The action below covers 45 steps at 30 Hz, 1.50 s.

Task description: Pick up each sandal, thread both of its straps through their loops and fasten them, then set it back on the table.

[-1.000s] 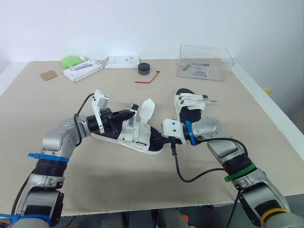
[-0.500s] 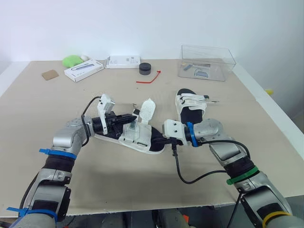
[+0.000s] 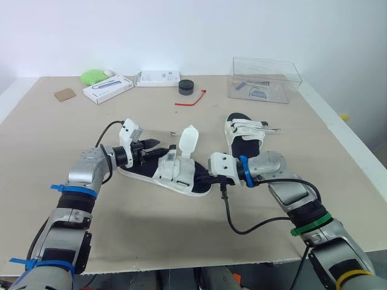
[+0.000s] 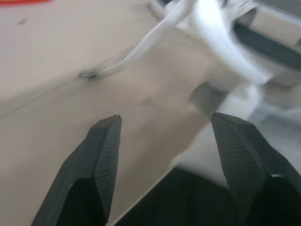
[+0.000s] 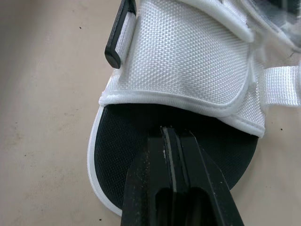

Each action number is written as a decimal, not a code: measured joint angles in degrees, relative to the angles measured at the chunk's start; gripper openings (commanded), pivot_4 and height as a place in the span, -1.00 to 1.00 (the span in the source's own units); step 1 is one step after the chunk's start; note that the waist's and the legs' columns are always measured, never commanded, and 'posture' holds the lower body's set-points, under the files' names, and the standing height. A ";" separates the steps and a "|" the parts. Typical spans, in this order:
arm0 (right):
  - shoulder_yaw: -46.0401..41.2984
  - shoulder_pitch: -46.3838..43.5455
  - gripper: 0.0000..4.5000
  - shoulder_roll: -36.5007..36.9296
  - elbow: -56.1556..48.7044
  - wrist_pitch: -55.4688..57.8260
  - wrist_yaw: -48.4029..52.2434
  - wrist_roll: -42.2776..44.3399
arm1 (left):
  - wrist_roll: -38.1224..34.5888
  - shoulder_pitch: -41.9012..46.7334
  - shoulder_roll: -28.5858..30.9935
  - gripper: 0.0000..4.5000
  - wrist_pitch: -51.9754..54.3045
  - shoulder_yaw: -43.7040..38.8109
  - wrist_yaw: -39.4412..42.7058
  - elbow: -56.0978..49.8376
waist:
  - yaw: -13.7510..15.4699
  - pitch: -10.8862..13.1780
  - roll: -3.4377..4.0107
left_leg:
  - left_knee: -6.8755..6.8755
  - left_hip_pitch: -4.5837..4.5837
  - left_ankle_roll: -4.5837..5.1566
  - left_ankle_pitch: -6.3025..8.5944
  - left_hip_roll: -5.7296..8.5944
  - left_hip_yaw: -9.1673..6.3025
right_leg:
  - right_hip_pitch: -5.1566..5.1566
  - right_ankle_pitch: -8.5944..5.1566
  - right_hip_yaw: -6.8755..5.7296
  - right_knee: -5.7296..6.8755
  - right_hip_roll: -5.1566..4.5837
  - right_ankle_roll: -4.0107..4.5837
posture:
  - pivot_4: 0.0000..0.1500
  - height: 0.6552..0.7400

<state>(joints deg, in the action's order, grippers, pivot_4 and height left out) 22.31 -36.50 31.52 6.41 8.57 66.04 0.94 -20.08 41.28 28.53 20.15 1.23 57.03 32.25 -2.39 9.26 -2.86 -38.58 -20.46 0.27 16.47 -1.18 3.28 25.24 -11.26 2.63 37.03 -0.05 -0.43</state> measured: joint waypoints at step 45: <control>-0.39 -1.43 -1.00 -1.95 5.99 -4.40 -1.21 -0.19 | -11.14 10.46 -3.85 0.97 29.51 -1.06 4.87 2.25 | -0.29 -0.03 -0.10 | -0.04 0.05 -0.10 -0.14 -0.11 -0.25 | -0.08 0.04 -0.15 0.03 0.23 0.09 | 1.00 1.00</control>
<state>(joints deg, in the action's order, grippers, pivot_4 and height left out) 21.92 -37.93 29.57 12.40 4.17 64.83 0.76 -31.22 51.74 24.68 49.66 0.17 61.91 34.50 -2.68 9.23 -2.96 -38.62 -20.42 0.17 16.33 -1.30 3.03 25.16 -11.21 2.48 37.06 0.18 -0.34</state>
